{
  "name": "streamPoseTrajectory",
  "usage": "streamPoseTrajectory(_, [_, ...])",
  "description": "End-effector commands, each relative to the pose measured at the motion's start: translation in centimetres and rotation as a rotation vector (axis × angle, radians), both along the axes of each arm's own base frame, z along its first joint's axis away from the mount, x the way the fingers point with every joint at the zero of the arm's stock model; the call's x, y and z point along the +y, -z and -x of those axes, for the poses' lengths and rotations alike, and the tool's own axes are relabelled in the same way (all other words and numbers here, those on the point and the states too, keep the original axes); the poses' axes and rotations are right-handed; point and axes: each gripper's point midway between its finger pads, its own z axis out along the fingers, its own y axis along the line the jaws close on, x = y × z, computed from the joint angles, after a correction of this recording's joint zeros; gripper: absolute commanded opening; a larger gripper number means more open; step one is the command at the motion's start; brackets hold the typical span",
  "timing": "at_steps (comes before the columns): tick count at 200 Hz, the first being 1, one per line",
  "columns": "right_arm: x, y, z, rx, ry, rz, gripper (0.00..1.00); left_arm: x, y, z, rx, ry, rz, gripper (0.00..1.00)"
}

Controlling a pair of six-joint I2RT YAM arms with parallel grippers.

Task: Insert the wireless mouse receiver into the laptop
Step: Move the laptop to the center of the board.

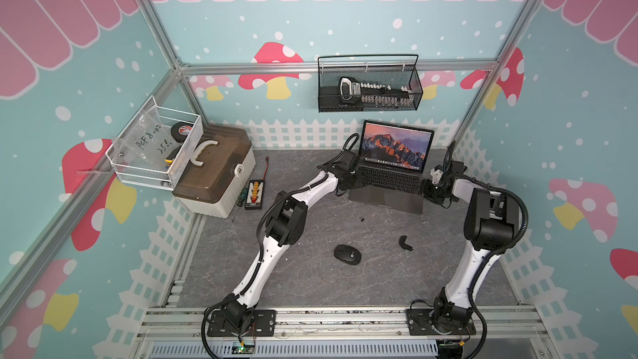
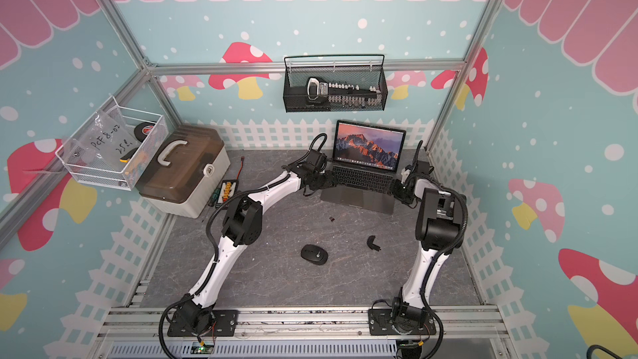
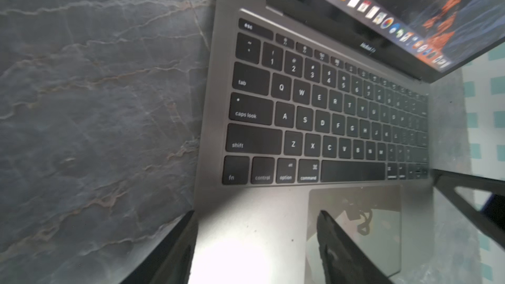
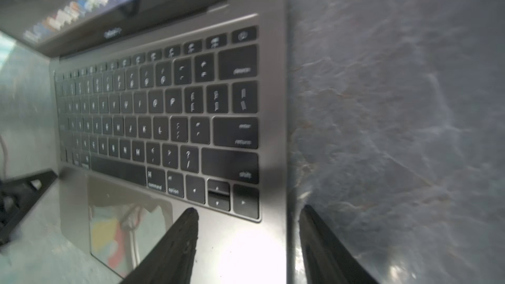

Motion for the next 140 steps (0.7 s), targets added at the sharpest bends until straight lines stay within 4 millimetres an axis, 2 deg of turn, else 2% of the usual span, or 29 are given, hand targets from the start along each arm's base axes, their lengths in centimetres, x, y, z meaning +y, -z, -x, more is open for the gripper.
streamPoseTrajectory(1, [2.9, 2.4, 2.4, 0.094, -0.062, -0.043, 0.52, 0.7, 3.5, 1.5, 0.133, -0.007, -0.012, 0.7])
streamPoseTrajectory(16, [4.1, 2.5, 2.3, 0.1, -0.086, -0.043, 0.48, 1.1, 3.9, 1.6, 0.144, -0.004, -0.014, 0.7])
streamPoseTrajectory(47, [7.3, 2.0, 2.4, 0.097, -0.159, -0.025, 0.4, 2.4, 3.3, 1.4, 0.133, 0.012, -0.025, 0.69])
streamPoseTrajectory(62, [9.1, 1.6, 2.5, 0.092, -0.197, 0.0, 0.38, 4.3, 2.9, 1.2, 0.117, -0.016, -0.068, 0.69])
streamPoseTrajectory(85, [11.4, 1.4, 2.7, 0.091, -0.233, 0.024, 0.37, 8.4, 2.2, 0.7, 0.092, -0.087, -0.114, 0.7])
streamPoseTrajectory(104, [11.8, 2.1, 2.9, 0.108, -0.229, 0.045, 0.37, 11.8, 1.3, 0.5, 0.052, -0.138, -0.144, 0.73])
streamPoseTrajectory(122, [12.0, 2.6, 3.0, 0.126, -0.223, 0.039, 0.37, 13.7, 0.7, 0.1, 0.024, -0.139, -0.147, 0.75])
streamPoseTrajectory(128, [11.9, 2.7, 3.0, 0.129, -0.22, 0.038, 0.37, 13.8, 0.7, -0.1, 0.018, -0.128, -0.141, 0.76])
streamPoseTrajectory(140, [11.9, 2.8, 3.0, 0.131, -0.216, 0.042, 0.38, 12.8, 1.0, -0.2, 0.017, -0.072, -0.112, 0.76])
